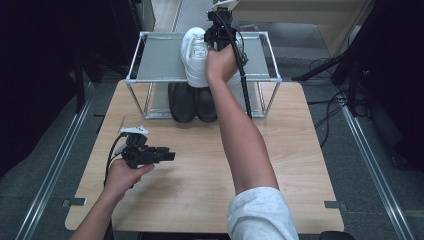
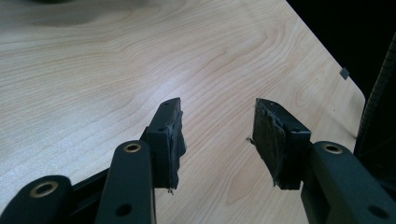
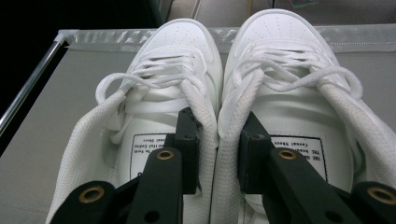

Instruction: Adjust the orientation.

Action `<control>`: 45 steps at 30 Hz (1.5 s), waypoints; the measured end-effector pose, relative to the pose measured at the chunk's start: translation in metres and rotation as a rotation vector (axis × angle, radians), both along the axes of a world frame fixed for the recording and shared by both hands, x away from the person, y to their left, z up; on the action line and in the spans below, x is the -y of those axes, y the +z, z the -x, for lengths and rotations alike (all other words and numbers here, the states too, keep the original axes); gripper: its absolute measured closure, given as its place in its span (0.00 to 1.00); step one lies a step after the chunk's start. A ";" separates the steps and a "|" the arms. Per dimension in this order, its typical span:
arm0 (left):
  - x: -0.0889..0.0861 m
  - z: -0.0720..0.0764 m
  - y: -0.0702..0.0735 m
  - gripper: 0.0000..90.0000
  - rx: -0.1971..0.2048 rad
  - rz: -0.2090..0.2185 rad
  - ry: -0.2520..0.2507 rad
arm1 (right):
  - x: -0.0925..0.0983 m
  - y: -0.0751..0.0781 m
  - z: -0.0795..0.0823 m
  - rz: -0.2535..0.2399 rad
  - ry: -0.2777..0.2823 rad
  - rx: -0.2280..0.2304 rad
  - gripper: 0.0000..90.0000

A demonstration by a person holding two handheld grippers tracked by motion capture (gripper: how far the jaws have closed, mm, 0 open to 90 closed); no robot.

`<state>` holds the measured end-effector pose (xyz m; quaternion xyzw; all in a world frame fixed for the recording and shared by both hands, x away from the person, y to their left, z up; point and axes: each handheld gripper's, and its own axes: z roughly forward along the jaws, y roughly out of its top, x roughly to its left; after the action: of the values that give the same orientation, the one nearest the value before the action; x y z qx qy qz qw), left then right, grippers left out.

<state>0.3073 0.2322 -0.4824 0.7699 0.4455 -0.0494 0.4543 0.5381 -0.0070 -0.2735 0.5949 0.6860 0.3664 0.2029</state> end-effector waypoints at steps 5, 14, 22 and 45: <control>0.000 0.000 0.000 0.58 0.000 0.000 0.001 | -0.002 0.000 0.001 0.015 -0.001 0.001 0.79; 0.000 0.001 -0.001 0.58 0.000 -0.007 -0.002 | 0.001 0.000 0.004 0.001 0.021 0.025 0.63; 0.002 0.001 0.000 0.58 0.001 -0.012 -0.008 | 0.011 0.009 0.017 -0.016 0.029 0.065 0.61; 0.004 0.000 -0.002 0.58 -0.003 -0.031 -0.016 | 0.027 0.013 0.050 -0.040 0.161 0.049 0.60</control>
<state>0.3072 0.2279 -0.4845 0.7804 0.4406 -0.0473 0.4411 0.4883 -0.0344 -0.2609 0.5327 0.7191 0.4095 0.1774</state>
